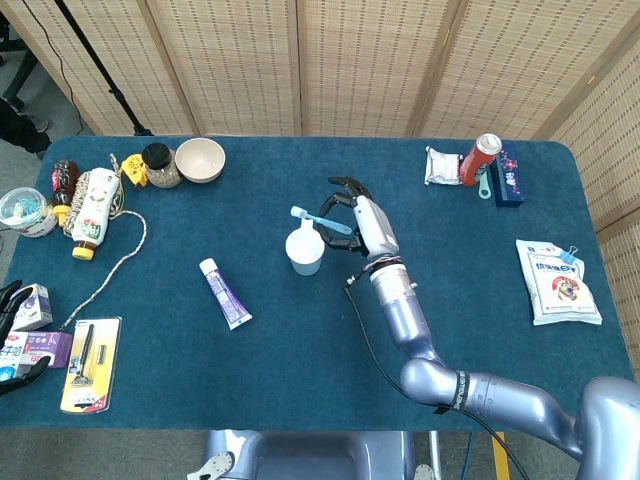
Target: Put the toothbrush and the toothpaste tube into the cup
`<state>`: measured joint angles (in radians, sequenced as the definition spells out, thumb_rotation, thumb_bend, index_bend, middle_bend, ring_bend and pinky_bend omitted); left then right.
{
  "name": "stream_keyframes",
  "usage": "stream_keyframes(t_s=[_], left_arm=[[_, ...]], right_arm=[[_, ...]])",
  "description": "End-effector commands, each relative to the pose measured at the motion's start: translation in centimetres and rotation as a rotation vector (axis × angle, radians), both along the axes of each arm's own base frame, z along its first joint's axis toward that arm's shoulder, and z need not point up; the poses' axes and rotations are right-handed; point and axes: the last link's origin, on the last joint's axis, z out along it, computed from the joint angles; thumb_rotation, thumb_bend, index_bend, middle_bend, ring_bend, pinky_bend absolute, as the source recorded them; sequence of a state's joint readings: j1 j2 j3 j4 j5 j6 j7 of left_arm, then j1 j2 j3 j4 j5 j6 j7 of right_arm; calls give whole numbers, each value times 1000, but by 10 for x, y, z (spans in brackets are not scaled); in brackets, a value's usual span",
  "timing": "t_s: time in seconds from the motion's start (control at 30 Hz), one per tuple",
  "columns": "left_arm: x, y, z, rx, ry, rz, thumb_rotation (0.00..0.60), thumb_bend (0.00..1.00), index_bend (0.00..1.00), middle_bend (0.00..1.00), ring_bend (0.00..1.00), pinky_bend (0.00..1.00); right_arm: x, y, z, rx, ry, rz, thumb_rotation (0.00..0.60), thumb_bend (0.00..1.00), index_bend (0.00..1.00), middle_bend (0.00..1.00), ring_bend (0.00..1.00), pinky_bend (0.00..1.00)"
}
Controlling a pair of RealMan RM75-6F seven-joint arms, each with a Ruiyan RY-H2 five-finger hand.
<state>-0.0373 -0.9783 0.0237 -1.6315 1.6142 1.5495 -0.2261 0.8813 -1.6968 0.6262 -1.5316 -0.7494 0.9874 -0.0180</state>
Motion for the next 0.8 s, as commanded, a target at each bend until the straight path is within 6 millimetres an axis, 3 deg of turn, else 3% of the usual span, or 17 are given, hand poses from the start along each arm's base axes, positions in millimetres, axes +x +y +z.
stream_keyframes(t_s=[0.03,0.3,0.8], left_arm=[[1,3,-1,-5,4,7,600,225,0,0,0,0],[0,7,-3,-8,10,29,600,225,0,0,0,0],[1,5,-3,1,14,25,600,225,0,0,0,0]], right_arm=[[12,-6,-12,29,-33,-9,600,514,636,154,0,0],[37,-7,-36,92,-82,-19,600,516,636,154,0,0],[31,-13,-44,155,-103,-53,600,522,637,154,0,0]])
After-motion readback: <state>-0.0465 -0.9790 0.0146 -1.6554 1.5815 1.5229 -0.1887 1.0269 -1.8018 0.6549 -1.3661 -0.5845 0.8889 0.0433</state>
